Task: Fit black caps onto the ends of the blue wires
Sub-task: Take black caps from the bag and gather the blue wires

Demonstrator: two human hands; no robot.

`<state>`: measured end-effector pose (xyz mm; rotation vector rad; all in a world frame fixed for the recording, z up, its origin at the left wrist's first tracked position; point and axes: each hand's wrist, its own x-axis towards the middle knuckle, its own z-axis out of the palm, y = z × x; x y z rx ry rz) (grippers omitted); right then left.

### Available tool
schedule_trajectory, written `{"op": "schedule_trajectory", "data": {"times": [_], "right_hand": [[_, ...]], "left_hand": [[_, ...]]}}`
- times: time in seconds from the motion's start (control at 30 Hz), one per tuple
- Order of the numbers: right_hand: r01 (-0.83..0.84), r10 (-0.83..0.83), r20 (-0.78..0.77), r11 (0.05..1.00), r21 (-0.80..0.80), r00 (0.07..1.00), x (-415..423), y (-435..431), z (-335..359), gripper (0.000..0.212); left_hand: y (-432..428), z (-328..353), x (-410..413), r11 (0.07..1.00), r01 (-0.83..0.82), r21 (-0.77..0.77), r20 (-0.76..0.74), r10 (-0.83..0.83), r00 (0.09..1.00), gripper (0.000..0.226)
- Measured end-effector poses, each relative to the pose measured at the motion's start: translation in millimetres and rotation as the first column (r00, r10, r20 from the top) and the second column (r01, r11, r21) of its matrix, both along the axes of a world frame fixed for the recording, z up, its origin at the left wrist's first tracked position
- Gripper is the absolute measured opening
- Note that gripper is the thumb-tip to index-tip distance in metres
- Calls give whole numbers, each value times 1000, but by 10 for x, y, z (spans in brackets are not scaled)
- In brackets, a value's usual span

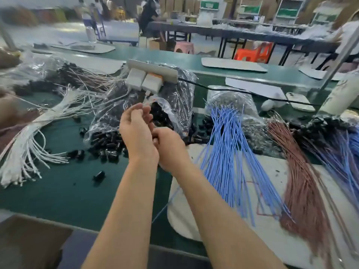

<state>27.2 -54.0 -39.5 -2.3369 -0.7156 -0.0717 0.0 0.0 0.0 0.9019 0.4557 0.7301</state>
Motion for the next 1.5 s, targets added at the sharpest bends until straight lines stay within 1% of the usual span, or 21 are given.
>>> {"op": "schedule_trajectory", "data": {"times": [0.07,0.1,0.17,0.2,0.27,0.3,0.37,0.4,0.47,0.57,0.63,0.7,0.77,0.93,1.0,1.1,1.13,1.23,1.3,1.4,1.5], "right_hand": [[-25,30,57,996,-82,998,-25,94,-35,14],[-28,37,79,994,-109,996,-49,108,-52,19],[-14,22,107,997,-77,994,-113,41,-19,29],[-1,5,103,999,-43,995,-173,-20,22,27],[-35,34,-9,996,-79,999,-329,-161,132,14],[-110,94,-116,983,-145,989,-431,-221,184,13],[-299,202,-327,912,-281,923,-667,-287,276,24],[-380,249,-368,858,-346,896,-771,-298,297,30],[-447,298,-373,787,-424,879,-927,-296,319,40],[-387,239,-418,866,-316,876,-1017,-342,351,51],[-372,219,-411,864,-340,885,-1039,-401,359,46],[-387,222,-374,803,-454,900,-1071,-404,338,36],[-387,268,-299,785,-483,916,-1131,-307,282,29],[-353,250,-322,879,-320,913,-1108,-70,142,15],[-194,128,-237,940,-281,963,-865,-71,144,16],[105,-76,112,953,-285,991,-344,-30,150,29],[136,-91,157,942,-308,983,-218,17,127,40],[67,0,160,909,-411,987,-41,201,-92,70],[96,-29,160,896,-433,987,27,266,-273,66],[271,-215,180,878,-395,960,164,274,-298,51],[283,-169,305,880,-382,937,159,286,-256,42]], "left_hand": [[72,-98,-41,997,-75,10,-51,75,996,22],[130,-148,-68,995,-93,17,-60,94,994,23],[273,-138,-112,993,-116,14,-45,116,992,22],[385,-113,-119,993,-121,6,-20,121,992,21],[567,-20,-144,995,-103,-10,15,104,995,18],[627,-2,-151,997,-80,-6,19,81,997,16],[693,-5,-172,999,-41,25,2,41,999,14],[705,-12,-183,999,-32,41,-12,33,999,14],[718,-47,-192,999,-24,44,-34,25,999,14],[713,-108,-189,1000,-4,31,-64,6,998,15],[700,-150,-179,999,14,35,-92,-11,996,14],[675,-175,-166,999,32,28,-122,-29,992,14],[653,-174,-150,998,61,7,-140,-59,988,15],[665,-133,-145,991,124,42,-168,-115,979,14],[682,-115,-150,990,120,75,-165,-106,981,14],[659,-94,-123,991,78,104,-157,-61,986,14],[628,-88,-106,991,67,112,-151,-49,987,14],[524,-58,-43,989,57,138,-129,-39,991,13],[476,-46,-3,987,60,149,-115,-43,992,13],[438,-39,35,981,73,177,-111,-54,992,14],[396,-33,42,979,81,185,-124,-59,990,15]]}}
